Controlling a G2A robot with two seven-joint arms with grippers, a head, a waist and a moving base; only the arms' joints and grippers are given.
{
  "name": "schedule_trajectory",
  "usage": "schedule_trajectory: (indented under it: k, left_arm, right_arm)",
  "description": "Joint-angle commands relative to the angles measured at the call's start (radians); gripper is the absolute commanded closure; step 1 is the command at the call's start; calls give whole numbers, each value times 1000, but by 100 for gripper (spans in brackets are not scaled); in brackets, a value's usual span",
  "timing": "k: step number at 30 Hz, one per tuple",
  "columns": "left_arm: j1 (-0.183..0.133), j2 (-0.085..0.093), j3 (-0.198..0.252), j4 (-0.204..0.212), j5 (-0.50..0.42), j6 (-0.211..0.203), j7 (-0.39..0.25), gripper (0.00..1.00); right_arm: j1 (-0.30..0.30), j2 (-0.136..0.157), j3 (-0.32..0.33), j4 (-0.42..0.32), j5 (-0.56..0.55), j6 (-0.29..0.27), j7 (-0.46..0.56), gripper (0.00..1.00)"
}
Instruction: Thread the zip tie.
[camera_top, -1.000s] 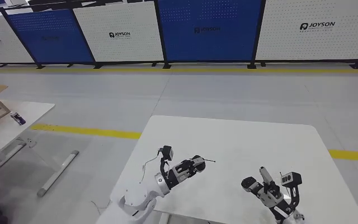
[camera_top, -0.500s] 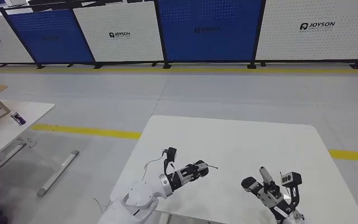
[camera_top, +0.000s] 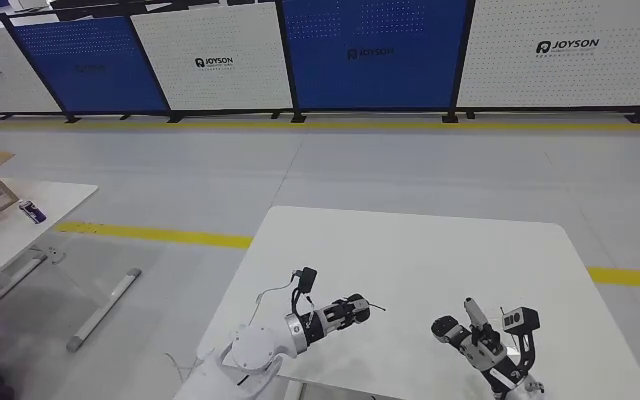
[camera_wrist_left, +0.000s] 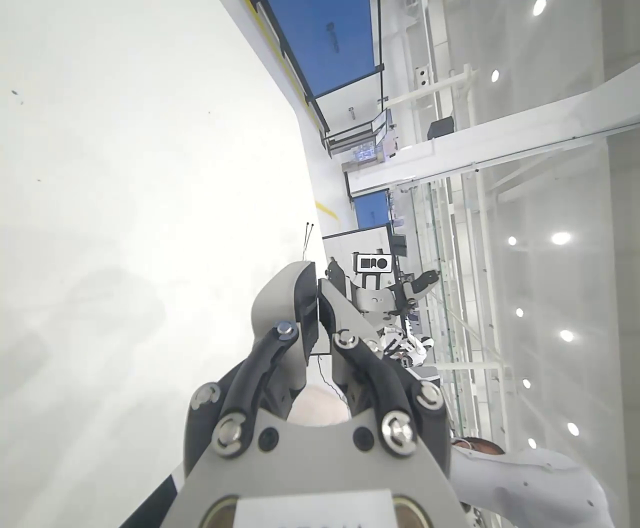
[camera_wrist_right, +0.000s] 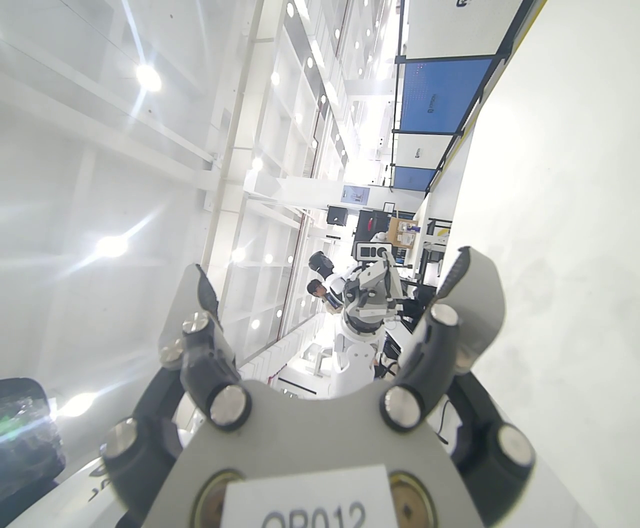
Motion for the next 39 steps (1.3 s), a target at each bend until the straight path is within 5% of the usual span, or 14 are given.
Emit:
schedule_trajectory:
  k: [1,6,11,14,24,27,31,39]
  left_arm:
    - [0,0,0,0,0,0,0,100]
    - [-4,-3,11,-5,-11,-18,23,100]
    - [25,-1,-15,-50,-101,-140,8,100]
    - [55,4,-38,-82,-203,-202,-65,100]
    - [58,5,-42,-92,-223,-214,-68,100]
    - [76,3,-49,-127,-283,-303,-60,100]
    - [123,3,-115,-200,-316,-303,-61,100]
    - [122,3,-111,-196,-307,-295,-59,100]
  right_arm:
    - [0,0,0,0,0,0,0,0]
    - [0,0,0,0,0,0,0,0]
    - [0,0,0,0,0,0,0,0]
    - [0,0,0,0,0,0,0,0]
    - [0,0,0,0,0,0,0,0]
    - [0,0,0,0,0,0,0,0]
    - [0,0,0,0,0,0,0,0]
    - [0,0,0,0,0,0,0,0]
